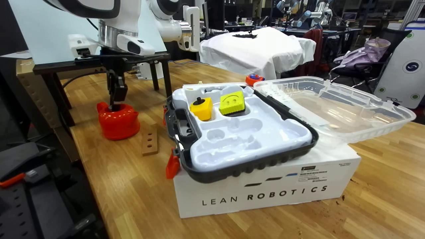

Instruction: Pick up the bolt from the table and put it in the orange kettle.

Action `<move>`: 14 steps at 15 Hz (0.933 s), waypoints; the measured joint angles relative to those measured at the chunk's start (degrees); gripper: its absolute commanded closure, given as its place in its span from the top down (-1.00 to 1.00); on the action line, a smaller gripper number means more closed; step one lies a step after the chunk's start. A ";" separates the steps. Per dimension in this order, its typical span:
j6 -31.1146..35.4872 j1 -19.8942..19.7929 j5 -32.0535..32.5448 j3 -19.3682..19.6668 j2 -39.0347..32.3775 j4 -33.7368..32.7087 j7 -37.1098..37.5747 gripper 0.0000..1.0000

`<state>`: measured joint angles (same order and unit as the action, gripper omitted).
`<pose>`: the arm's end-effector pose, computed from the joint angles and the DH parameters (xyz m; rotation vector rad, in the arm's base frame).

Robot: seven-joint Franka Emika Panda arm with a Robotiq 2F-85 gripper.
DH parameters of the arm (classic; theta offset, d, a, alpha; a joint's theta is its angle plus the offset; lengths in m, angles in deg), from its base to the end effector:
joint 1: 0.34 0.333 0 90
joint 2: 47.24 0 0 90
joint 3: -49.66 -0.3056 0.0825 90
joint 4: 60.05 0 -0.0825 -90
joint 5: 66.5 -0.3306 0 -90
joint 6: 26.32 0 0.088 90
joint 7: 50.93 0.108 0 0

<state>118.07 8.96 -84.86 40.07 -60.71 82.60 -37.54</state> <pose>0.4021 0.1373 0.2196 -2.9720 0.2758 0.3774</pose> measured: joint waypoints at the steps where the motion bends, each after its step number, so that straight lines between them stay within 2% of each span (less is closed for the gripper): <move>1: 0.00 -0.03 0.00 0.02 -0.20 -0.15 -0.05 -0.75; 2: 0.00 -0.09 0.00 0.03 -0.38 -0.24 -0.13 -0.44; 3: -0.01 -0.17 0.00 0.04 -0.45 -0.26 -0.23 0.06; 5: -0.03 -0.36 0.00 0.09 -0.46 -0.26 -0.29 0.13; 8: -0.03 -0.66 0.00 0.35 -0.45 -0.26 -0.29 0.46; 14: -0.05 -1.01 -0.21 0.86 0.03 -0.18 -0.29 0.46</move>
<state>118.02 7.95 -85.07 40.93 -60.68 82.42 -37.82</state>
